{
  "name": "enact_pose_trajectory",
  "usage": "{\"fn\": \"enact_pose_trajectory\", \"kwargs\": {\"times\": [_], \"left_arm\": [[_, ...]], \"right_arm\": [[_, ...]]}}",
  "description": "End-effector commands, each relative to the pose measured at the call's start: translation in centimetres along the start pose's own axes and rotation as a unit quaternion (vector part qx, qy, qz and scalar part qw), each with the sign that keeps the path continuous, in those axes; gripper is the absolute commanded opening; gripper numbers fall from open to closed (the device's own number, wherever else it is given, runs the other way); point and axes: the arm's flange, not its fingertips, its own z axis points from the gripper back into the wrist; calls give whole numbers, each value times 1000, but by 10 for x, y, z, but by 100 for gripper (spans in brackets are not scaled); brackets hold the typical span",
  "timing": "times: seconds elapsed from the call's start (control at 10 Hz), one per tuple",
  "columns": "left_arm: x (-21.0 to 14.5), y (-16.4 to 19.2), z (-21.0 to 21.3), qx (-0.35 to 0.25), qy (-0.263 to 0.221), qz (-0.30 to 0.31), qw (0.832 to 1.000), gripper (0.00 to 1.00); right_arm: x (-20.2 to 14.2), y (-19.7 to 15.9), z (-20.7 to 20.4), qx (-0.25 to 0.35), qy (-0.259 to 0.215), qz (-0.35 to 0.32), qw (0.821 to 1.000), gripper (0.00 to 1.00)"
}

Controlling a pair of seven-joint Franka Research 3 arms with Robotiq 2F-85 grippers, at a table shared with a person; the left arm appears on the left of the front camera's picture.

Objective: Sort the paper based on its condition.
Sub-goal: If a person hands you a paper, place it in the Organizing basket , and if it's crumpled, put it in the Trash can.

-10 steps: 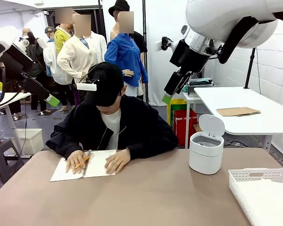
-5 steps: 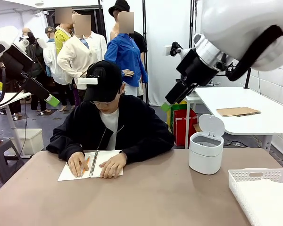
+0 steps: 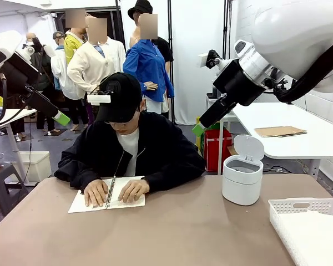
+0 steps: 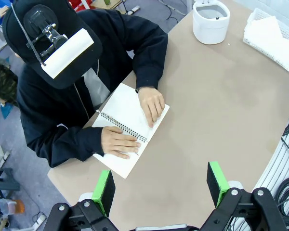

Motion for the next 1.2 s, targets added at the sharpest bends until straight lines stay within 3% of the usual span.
{"fn": "enact_pose_trajectory", "kwargs": {"times": [0.0,0.8,1.1], "left_arm": [[0,-2,0,5,3,6,1000,100],[0,-2,0,5,3,6,1000,100],[0,-2,0,5,3,6,1000,100]], "right_arm": [[3,-1,-2,-2,2,-1,1000,100],[0,0,0,0,0,0,1000,100],[6,-4,-2,-17,-34,16,999,100]]}}
